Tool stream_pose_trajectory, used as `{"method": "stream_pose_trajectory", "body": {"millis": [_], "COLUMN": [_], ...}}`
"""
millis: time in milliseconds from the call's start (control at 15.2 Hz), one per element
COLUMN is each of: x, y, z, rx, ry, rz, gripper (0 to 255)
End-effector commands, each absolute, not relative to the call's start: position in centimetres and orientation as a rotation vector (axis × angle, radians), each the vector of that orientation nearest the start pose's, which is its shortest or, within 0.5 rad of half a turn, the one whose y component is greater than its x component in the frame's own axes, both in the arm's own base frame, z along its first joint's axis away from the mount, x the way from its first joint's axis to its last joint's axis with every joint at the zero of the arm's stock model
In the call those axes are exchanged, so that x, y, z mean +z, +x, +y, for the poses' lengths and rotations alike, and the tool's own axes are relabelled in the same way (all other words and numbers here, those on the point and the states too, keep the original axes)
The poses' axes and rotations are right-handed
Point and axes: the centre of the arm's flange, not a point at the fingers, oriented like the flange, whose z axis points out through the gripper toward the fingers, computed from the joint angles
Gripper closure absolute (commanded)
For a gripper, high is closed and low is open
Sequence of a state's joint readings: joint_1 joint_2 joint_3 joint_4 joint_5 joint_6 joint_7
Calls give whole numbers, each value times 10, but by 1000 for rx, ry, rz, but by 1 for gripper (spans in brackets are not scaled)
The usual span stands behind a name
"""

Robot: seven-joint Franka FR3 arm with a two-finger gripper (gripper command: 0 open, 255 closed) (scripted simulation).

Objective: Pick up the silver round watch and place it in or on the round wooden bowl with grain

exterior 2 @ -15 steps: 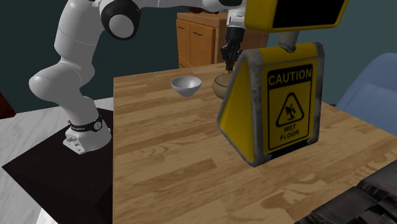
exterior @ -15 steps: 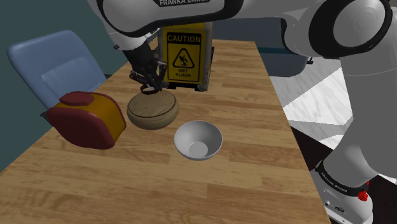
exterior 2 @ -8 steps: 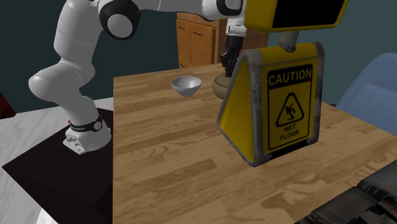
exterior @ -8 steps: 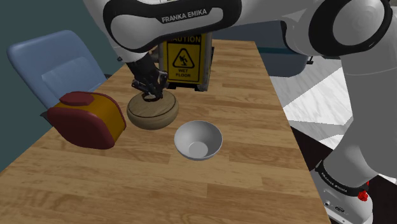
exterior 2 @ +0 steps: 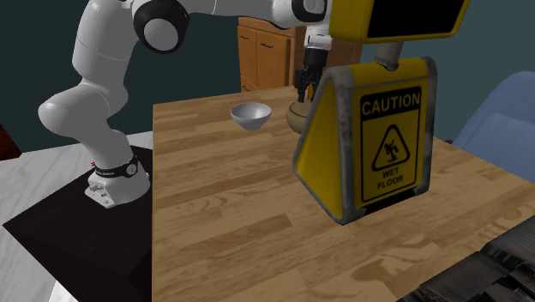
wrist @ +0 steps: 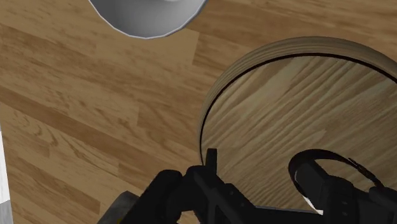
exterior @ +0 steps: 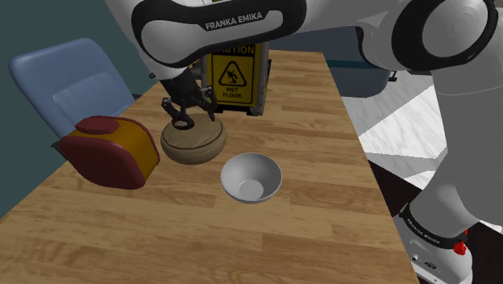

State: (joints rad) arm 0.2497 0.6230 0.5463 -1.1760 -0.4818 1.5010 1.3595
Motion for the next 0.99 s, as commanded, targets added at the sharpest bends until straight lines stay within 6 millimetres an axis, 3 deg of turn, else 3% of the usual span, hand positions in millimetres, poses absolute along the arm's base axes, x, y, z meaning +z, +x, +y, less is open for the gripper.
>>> {"method": "stream_pose_trajectory", "body": {"millis": [0, 198, 462, 924], "x": [447, 447, 496, 496], "y": [585, 585, 587, 587], "z": [381, 381, 394, 394], "rx": [-72, -72, -72, -72], "ry": [-3263, -3263, -3263, -3263], "rz": [1004, 1004, 1004, 1004], "gripper": [0, 0, 0, 0]}}
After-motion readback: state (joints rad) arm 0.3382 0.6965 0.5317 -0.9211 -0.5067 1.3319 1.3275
